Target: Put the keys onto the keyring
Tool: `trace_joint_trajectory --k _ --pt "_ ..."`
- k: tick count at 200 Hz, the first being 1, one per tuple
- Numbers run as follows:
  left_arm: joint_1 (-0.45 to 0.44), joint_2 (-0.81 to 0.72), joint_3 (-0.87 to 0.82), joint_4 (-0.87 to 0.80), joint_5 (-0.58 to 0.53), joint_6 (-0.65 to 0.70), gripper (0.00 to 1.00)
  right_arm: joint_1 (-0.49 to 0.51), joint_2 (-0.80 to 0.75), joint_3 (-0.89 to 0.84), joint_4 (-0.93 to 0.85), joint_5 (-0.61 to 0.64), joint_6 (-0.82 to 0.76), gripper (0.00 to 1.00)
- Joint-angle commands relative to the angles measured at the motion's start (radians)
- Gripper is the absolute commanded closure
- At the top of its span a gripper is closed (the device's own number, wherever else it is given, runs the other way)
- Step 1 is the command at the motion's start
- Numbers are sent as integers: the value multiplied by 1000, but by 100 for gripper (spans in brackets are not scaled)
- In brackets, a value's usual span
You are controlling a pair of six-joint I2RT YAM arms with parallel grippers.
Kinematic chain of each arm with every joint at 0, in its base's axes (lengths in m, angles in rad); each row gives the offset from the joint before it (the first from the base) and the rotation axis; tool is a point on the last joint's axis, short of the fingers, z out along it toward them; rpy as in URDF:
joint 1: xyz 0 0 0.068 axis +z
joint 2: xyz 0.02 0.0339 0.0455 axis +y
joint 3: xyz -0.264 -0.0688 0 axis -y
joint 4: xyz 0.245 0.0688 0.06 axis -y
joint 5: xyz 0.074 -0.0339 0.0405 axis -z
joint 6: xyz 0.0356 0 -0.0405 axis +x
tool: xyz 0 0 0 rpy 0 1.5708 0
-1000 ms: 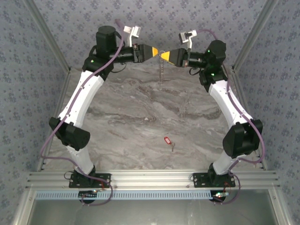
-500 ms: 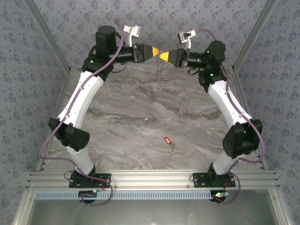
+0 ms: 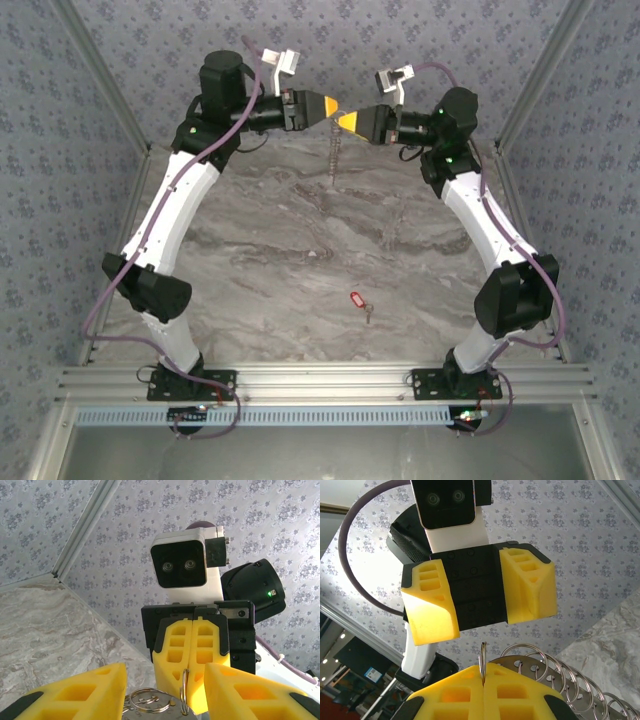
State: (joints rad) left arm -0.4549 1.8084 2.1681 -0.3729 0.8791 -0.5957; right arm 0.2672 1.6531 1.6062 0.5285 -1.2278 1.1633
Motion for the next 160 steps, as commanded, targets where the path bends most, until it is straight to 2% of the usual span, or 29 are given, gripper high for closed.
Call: trace_joint_trajectory --k 1,66,121,160 --pt "-12 12 38 16 34 2 55 6 3 13 28 -10 0 100" --pt "-24 16 38 -1 40 17 59 7 5 20 22 -6 -3 100" --pt "-25 19 32 -10 48 24 69 4 2 19 4 -4 -19 100" --pt "-28 19 29 -23 50 31 69 0 2 18 5 -1 -20 100"
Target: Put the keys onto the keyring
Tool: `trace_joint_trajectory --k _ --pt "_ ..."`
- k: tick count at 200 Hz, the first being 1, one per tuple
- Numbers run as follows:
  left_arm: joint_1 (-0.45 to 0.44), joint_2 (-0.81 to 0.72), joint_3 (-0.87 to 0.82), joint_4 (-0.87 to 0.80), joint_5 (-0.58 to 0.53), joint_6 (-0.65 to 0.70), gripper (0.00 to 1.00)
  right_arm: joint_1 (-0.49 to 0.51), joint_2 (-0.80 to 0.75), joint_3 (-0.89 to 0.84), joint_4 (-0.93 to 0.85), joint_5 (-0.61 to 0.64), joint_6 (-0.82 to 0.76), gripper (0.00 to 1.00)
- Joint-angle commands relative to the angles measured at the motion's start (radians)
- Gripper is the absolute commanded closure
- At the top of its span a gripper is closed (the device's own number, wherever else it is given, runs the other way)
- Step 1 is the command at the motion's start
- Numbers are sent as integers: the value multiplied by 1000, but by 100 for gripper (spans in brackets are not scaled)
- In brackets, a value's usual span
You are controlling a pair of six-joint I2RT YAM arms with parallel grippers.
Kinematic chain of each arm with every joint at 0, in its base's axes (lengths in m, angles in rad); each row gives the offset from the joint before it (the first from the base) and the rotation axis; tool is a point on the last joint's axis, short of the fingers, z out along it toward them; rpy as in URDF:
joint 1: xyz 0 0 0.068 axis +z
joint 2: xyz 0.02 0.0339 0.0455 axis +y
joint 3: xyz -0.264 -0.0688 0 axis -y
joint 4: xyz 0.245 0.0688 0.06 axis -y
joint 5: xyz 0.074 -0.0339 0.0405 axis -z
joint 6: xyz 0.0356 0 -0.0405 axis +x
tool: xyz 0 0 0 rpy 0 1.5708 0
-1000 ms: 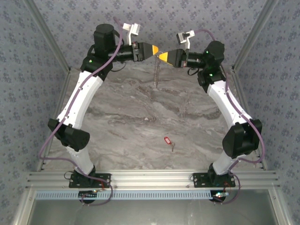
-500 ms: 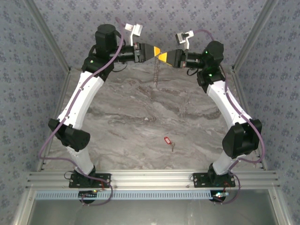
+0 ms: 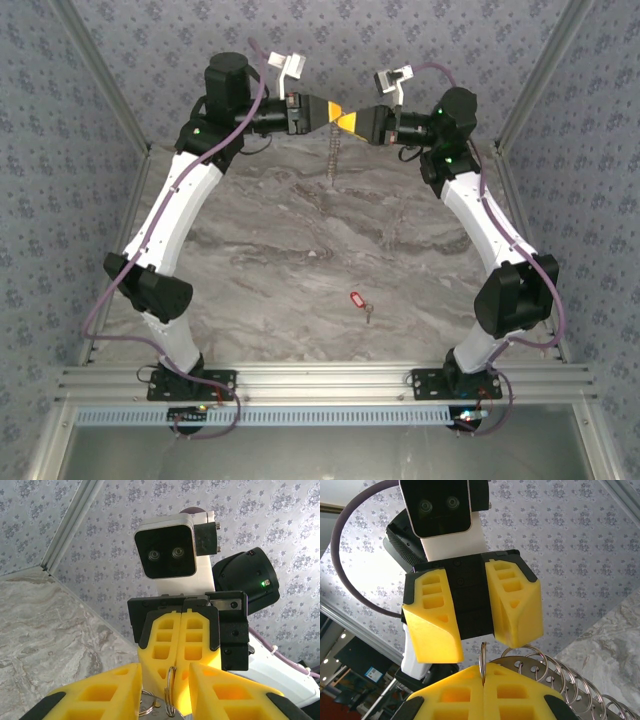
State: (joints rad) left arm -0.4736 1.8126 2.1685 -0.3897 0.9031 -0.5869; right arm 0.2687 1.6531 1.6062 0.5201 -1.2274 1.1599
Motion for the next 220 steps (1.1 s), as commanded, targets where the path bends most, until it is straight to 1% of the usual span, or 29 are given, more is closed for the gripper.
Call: trace_joint_trajectory --k 1,29,66,77,87,104,119,125,147,154,175,191,207,220 --pt "-10 14 28 -6 25 22 69 -1 2 18 13 -2 -16 100" --pt "-12 17 28 -10 26 27 71 -3 3 19 13 -2 -15 100" --pt "-13 23 30 -2 21 25 82 -3 7 20 17 -3 -12 100" --pt "-14 27 33 6 20 22 90 -3 8 21 17 -3 -11 100" --pt "-16 30 37 10 20 22 100 -5 10 24 14 -2 -8 100" --pt "-16 31 40 13 12 25 100 -12 12 26 17 10 6 100" --pt "-15 28 42 15 -2 35 100 -33 13 23 59 21 48 100" --pt "-13 25 42 12 -10 43 100 -45 14 21 79 28 74 91" --pt "-12 19 40 25 -29 63 100 -106 4 10 173 45 182 65" --pt "-11 16 39 30 -36 69 100 -131 -4 0 201 52 212 61" --pt "-10 9 30 51 -47 84 100 -218 -44 -45 257 91 278 56" --pt "-10 7 30 56 -52 102 100 -263 -77 -76 235 122 273 54" --pt "-10 0 23 60 -75 126 100 -272 -110 -91 132 156 204 52" --pt "-10 -15 2 80 -103 145 100 -262 -133 -77 -13 187 102 52"
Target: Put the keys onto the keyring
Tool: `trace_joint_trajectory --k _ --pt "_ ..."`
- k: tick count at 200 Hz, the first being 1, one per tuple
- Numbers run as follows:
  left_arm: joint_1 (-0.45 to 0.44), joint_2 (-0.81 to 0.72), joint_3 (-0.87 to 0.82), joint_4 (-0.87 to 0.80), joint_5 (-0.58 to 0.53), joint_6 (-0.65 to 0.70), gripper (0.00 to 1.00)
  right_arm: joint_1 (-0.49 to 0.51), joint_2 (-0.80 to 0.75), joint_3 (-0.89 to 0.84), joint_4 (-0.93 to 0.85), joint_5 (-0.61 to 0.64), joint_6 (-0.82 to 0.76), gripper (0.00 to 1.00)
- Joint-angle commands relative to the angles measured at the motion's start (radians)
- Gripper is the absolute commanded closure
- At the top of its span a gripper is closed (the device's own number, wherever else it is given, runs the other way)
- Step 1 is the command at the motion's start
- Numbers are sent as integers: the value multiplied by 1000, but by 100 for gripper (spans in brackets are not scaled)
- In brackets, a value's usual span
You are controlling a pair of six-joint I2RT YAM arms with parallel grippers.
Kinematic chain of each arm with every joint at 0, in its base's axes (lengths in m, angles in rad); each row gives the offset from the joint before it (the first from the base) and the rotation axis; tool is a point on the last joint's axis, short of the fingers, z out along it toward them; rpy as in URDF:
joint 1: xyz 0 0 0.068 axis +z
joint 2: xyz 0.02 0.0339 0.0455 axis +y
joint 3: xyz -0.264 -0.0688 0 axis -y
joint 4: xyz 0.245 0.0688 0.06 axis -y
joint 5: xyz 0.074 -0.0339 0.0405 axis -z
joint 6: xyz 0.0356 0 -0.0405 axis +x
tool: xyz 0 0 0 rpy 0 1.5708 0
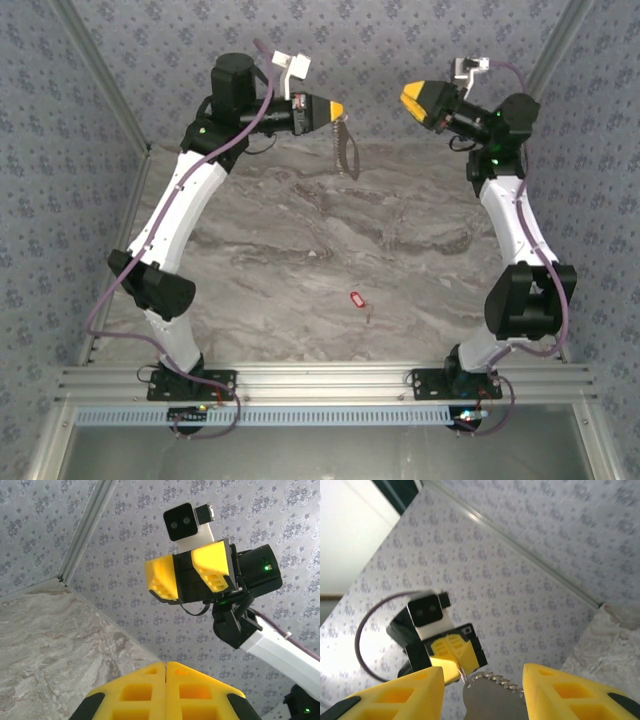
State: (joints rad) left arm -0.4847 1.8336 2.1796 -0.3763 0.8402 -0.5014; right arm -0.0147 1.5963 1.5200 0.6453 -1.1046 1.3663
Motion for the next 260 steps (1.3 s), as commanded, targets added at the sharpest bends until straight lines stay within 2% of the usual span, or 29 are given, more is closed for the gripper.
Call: trace_joint_trajectory --k 1,41,54,80,167,260 --pt "0 -37 -10 68 -42 62 100 23 -77 11 -145 67 -114 52" --pt "4 -83 -85 181 -61 71 100 131 -120 107 -580 188 -501 51" --pt "5 -80 -77 189 -47 59 100 160 -125 115 -636 211 -574 51" --pt "4 -86 -83 221 -28 43 100 189 -126 106 -635 209 -640 51" --pt "5 -93 -100 334 52 20 100 248 -68 168 -537 148 -614 54" --pt "12 -91 -92 330 95 14 100 289 -30 213 -458 141 -556 61"
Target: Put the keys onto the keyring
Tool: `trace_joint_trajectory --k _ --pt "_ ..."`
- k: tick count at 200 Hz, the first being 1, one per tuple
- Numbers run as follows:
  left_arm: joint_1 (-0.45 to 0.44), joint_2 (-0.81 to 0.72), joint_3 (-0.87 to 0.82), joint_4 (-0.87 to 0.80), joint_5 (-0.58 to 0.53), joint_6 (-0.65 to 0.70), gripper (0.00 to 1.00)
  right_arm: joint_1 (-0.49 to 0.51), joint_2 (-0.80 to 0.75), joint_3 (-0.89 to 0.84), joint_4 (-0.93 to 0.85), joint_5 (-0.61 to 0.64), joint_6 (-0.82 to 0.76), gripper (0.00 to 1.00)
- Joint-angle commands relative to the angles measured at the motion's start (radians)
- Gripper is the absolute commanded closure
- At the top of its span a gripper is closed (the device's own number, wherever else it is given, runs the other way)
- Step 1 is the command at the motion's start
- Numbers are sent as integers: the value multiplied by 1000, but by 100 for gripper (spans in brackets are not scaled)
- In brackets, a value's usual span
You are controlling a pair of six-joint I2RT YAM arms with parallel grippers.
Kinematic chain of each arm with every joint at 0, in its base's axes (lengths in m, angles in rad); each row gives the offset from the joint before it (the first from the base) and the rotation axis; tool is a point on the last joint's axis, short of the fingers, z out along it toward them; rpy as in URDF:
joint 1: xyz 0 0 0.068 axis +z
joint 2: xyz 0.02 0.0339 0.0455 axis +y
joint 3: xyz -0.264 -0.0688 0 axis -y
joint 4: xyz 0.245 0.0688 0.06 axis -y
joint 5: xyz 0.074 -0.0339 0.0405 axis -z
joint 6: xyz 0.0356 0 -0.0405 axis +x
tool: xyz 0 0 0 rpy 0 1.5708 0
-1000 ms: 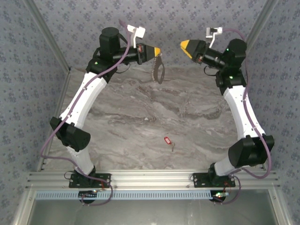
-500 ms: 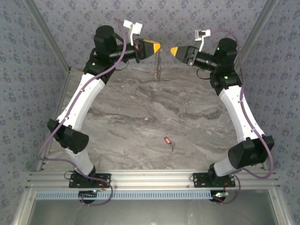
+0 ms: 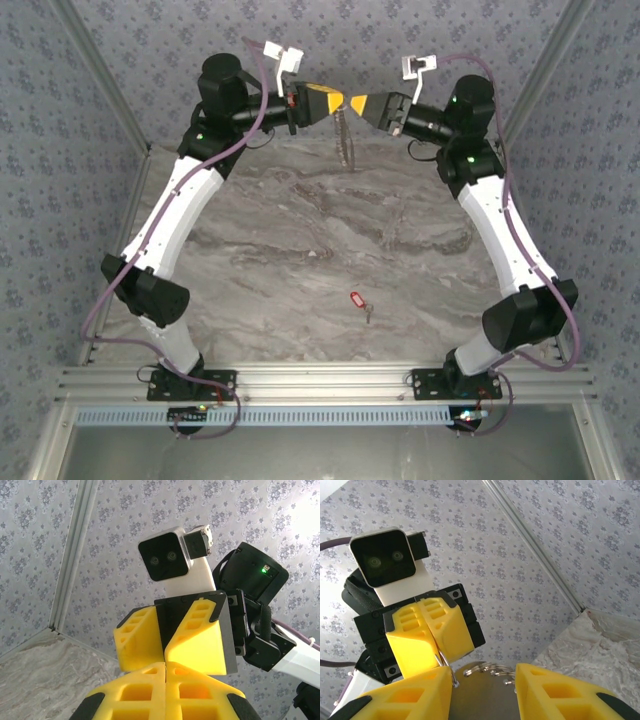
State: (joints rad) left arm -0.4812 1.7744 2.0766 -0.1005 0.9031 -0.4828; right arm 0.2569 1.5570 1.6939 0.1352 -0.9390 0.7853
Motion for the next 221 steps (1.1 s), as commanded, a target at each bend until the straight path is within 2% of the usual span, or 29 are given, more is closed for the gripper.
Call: trace_joint_trajectory --k 1,52,94,140,173,202,221 --pt "9 -32 11 54 32 -5 100 18 9 39 52 -24 26 61" --pt "15 -23 25 47 51 -7 100 35 12 41 49 -29 20 69" --pt "17 -17 33 42 61 -7 100 42 17 49 57 -29 27 70" --pt "18 -11 38 45 66 -13 100 44 26 61 82 -37 51 83" --pt "17 -9 43 47 62 -16 100 44 36 64 118 -61 84 88" --pt "15 -9 42 45 64 -17 100 48 46 64 138 -75 104 82" --pt "14 -8 41 42 63 -18 100 50 48 65 138 -73 106 83"
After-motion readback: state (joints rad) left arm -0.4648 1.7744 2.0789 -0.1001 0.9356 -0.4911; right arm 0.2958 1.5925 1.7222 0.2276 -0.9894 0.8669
